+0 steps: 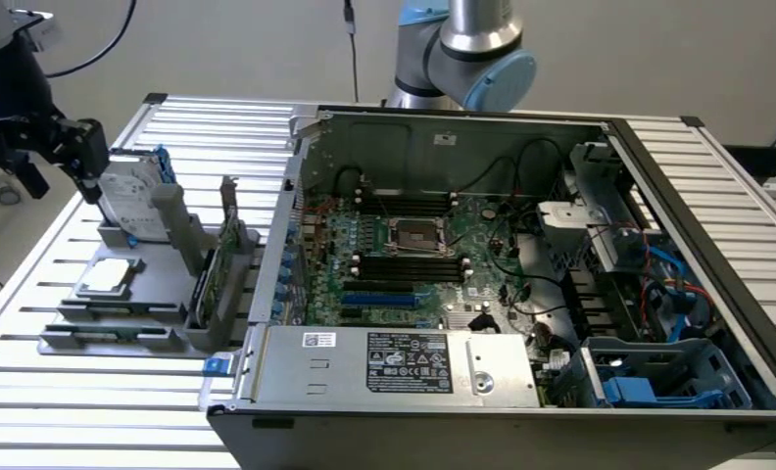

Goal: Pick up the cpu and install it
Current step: 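Pick up the cpu and move it towards the insertion slot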

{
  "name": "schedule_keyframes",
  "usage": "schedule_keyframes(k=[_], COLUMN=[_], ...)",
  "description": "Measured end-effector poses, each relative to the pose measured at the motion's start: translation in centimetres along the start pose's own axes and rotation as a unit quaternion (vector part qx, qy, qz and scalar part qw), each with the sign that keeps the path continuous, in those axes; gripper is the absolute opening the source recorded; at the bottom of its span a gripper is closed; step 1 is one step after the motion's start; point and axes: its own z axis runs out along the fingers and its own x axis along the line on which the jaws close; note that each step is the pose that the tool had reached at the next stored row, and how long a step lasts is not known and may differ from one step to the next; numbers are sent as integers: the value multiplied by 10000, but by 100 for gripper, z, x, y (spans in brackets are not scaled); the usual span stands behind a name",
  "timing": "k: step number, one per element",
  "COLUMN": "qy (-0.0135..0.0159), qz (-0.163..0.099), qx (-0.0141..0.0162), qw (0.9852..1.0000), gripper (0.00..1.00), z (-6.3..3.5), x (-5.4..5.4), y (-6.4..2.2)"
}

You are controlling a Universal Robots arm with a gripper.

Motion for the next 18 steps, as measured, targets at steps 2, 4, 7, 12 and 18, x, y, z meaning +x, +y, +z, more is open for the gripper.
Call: schedule_keyframes(k=[2, 4, 7, 12, 18], qy=[1, 1, 1, 3, 3], qz=[-13, -27, -49, -77, -113], qx=[1, 1, 2, 4, 4], qw=[10000, 10000, 10000, 10000, 9999], gripper=[65, 65, 65, 65, 65], z=[36, 74, 128, 217, 324], x=[-1, -2, -4, -9, -18], y=[-1, -2, -9, -52, -121])
